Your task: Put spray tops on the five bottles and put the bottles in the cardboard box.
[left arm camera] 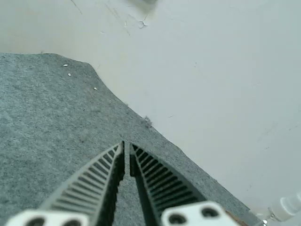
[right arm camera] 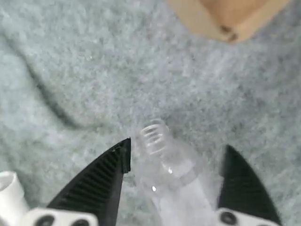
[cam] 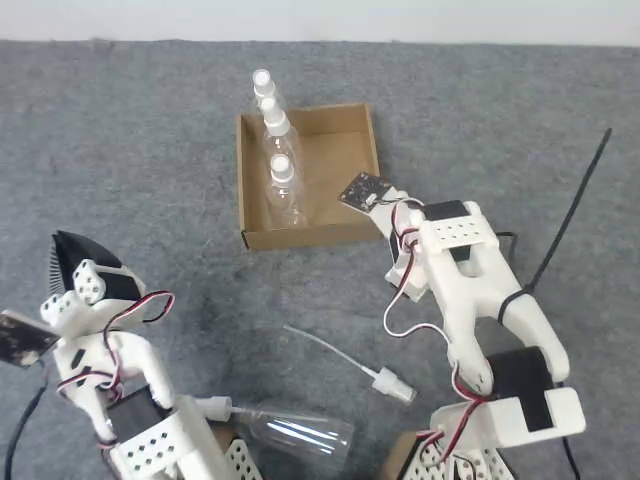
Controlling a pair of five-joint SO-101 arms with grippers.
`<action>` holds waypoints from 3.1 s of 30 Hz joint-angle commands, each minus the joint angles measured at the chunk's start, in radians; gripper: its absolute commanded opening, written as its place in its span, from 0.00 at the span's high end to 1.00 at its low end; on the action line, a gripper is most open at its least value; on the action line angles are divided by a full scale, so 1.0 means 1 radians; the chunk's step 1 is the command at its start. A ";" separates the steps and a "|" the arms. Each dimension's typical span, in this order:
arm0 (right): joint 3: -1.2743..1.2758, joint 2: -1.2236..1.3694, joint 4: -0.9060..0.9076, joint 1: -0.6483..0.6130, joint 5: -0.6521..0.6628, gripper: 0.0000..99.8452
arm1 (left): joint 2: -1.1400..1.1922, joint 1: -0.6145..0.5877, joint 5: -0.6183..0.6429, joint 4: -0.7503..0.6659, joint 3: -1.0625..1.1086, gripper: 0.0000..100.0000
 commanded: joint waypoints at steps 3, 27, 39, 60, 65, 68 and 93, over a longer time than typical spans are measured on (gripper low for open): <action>-0.106 -0.007 0.108 -0.012 0.083 0.64 | -0.015 0.003 0.002 -0.034 -0.012 0.98; -0.032 -0.002 0.159 0.056 0.341 0.64 | -0.015 0.003 0.002 -0.035 -0.012 0.98; 0.087 -0.004 0.021 0.056 0.341 0.68 | -0.015 0.003 0.002 -0.034 -0.012 0.98; -0.032 -0.015 0.200 0.036 0.230 0.98 | -0.015 0.003 0.002 -0.034 -0.012 0.98; -0.132 -0.016 0.246 -0.019 0.091 0.99 | -0.015 0.003 0.002 -0.034 -0.012 0.98; -0.183 -0.016 0.282 -0.081 0.034 0.99 | -0.015 0.003 0.002 -0.034 -0.012 0.98; -0.265 -0.016 0.298 -0.140 -0.402 0.99 | -0.015 0.003 0.002 -0.035 -0.012 0.98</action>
